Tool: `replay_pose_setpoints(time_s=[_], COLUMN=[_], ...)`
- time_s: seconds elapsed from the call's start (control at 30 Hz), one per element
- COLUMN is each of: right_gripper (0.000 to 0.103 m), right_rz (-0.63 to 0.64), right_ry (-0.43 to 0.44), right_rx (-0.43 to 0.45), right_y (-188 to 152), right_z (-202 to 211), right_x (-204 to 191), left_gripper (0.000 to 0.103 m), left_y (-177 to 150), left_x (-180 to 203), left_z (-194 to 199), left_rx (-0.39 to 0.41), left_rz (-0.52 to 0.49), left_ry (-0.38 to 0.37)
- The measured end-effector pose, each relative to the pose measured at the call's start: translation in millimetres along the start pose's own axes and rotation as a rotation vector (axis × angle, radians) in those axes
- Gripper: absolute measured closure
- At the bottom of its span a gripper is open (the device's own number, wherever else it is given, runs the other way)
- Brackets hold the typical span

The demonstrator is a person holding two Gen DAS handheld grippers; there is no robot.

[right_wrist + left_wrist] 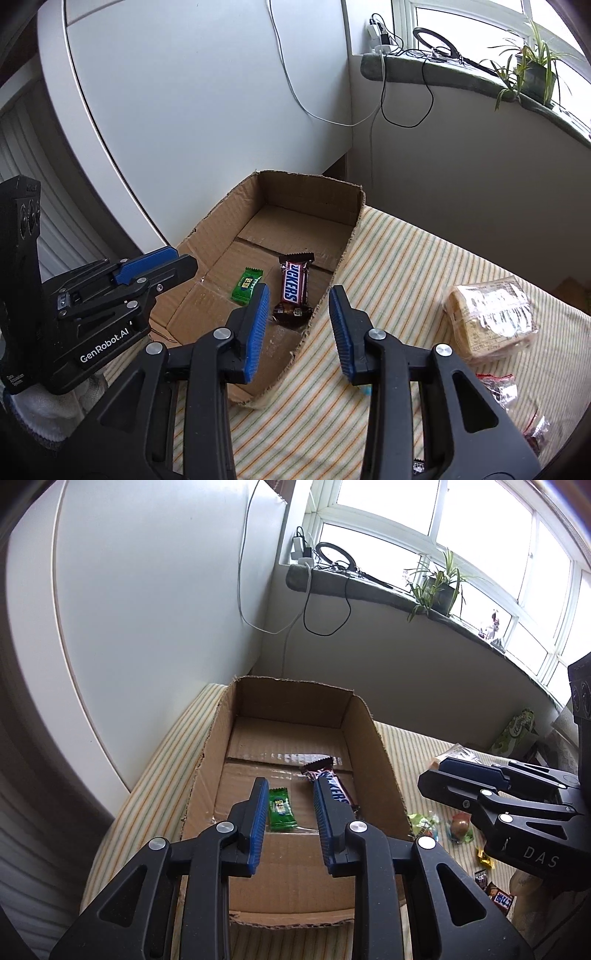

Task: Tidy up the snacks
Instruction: 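Carry both snacks to the cardboard box and open both tools to drop them, then grasp the green jelly cup with the left tool while the right tool grasps a Snickers bar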

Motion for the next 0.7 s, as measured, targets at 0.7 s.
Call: replay_pose_setpoints(time_s=[0.7], right_gripper=[0.054], right_rz=[-0.096], right_ry=[-0.132], right_rx=[0.021], right_y=[-68.0], right_z=[137.0], right_x=[109.9], left_gripper=[0.067], left_y=[-29.5], left_x=[101.7], left_z=[17.7], left_rx=[-0.044], left_rz=[-0.05], left_ry=[-0.168])
Point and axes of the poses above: each gripper's, at about its wrist camera, not at the fingertips, and z roughly against the way its jaws point, x to its right, y to its top, the point moved 5 cm from there along -z, roughly the way its jaws point, and after that the axes turned 14 degrees about x, right-handed, at the moved point
